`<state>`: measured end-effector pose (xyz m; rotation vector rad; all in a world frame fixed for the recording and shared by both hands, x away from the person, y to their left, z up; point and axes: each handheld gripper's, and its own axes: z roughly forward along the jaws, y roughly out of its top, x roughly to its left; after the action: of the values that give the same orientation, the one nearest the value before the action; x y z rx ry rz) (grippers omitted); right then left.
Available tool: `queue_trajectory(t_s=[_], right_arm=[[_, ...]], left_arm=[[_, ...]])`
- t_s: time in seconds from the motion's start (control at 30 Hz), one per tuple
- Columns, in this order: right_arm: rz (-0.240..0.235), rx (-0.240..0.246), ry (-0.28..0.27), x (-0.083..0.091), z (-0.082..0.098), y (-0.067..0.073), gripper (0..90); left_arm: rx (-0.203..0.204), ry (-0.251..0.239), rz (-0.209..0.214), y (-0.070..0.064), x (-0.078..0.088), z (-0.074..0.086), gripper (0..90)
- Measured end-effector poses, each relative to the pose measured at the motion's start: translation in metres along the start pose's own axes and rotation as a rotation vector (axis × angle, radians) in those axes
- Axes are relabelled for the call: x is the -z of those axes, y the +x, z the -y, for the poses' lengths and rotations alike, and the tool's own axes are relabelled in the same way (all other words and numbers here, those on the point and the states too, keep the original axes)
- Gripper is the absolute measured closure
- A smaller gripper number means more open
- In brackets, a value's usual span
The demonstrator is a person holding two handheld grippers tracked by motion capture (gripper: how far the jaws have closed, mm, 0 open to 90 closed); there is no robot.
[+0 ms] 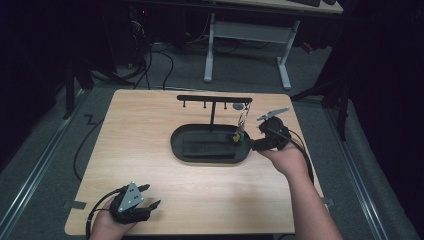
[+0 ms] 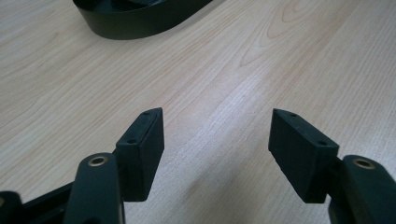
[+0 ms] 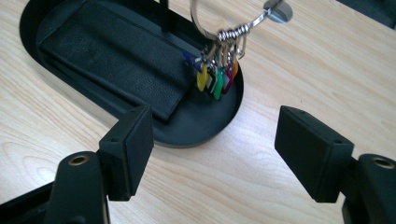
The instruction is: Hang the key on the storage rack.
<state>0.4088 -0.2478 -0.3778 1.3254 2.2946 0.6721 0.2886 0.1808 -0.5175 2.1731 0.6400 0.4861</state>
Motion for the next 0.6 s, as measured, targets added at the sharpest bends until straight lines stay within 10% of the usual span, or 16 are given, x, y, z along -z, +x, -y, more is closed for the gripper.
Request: queue_trajectory(t_s=[0.6], right_arm=[[-0.050, -0.098, -0.227, -0.017, 0.127, 0.021, 25.1]], left_arm=[[-0.026, 0.019, 0.024, -0.012, -0.010, -0.003, 36.2]])
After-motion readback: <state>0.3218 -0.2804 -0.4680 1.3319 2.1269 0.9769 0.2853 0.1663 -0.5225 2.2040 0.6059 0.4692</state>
